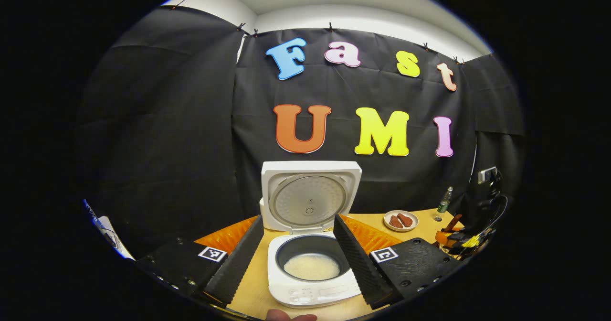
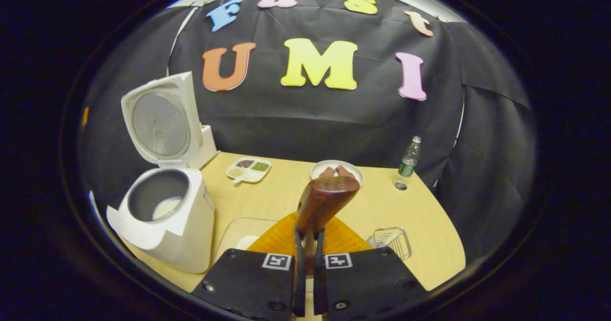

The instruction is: Close the left gripper, press the button to open the rice cooker; take a wooden spoon from the chopstick holder with the right hand, scoop a spoonful of rice and pour it into the rice cooker, then put the wooden spoon back into the chopstick holder.

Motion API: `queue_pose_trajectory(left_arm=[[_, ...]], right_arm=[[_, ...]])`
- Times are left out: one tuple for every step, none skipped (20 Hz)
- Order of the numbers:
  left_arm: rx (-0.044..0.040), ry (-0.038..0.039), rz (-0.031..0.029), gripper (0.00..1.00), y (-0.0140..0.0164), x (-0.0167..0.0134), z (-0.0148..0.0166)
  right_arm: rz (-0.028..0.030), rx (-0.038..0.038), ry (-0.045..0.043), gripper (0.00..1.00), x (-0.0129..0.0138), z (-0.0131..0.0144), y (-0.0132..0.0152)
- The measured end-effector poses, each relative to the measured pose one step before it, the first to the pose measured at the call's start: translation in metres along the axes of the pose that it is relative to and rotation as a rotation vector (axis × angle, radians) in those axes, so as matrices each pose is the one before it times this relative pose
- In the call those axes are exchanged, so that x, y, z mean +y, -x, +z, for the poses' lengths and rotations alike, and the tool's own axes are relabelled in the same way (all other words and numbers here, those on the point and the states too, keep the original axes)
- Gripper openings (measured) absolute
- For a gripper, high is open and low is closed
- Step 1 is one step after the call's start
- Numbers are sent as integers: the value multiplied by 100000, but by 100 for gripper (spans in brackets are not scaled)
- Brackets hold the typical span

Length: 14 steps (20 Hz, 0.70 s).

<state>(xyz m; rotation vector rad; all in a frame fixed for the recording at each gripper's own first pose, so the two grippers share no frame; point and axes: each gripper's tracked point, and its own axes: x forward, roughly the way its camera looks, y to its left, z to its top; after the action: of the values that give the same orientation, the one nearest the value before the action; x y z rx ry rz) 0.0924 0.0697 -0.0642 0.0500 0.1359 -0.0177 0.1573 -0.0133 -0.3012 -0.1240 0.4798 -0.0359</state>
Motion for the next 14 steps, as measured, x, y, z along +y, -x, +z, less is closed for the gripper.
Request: queue_pose_trajectory(left_arm=[[880,-783,928,94,63,709,-292],[1073,-637,947,94,94,731,-421],[1081,-267,709,94,56,538,-315],[940,136,885,94,-17,524,-306],[1020,454,594,94,186,558,-441],[959,596,435,94,80,377,-365],[857,467,164,94,37,191,-254],[559,290,172,94,84,190,-110],[445,113,13,94,32,159,-190],[642,-101,137,94,-113,137,-47],[893,43,-467,94,-124,121,-274],[412,262,-655,94,202,-6,-166],[-610,-80,349,94,293,164,174],[-603,-320,-85,94,81,39,250]], right_arm=[[-1677,789,3880,12,171,-1057,-721],[-1024,879,2878,14,235,-885,-557],[-1293,380,2070,12,88,-737,-415],[-1608,700,1715,12,-38,-685,-186],[-756,1006,426,12,98,-716,-171],[209,-547,-1314,12,343,-112,99],[1246,659,-2025,12,603,-78,42],[3069,1280,-3859,12,906,-176,90],[3318,1646,-5417,12,1044,-228,-59],[2774,1498,-5700,12,945,-68,67],[2893,1282,-5588,12,899,-45,145],[3178,1010,-5805,12,955,-49,200],[2873,993,-5377,12,805,-49,67],[1964,875,-4579,12,456,3,76]])
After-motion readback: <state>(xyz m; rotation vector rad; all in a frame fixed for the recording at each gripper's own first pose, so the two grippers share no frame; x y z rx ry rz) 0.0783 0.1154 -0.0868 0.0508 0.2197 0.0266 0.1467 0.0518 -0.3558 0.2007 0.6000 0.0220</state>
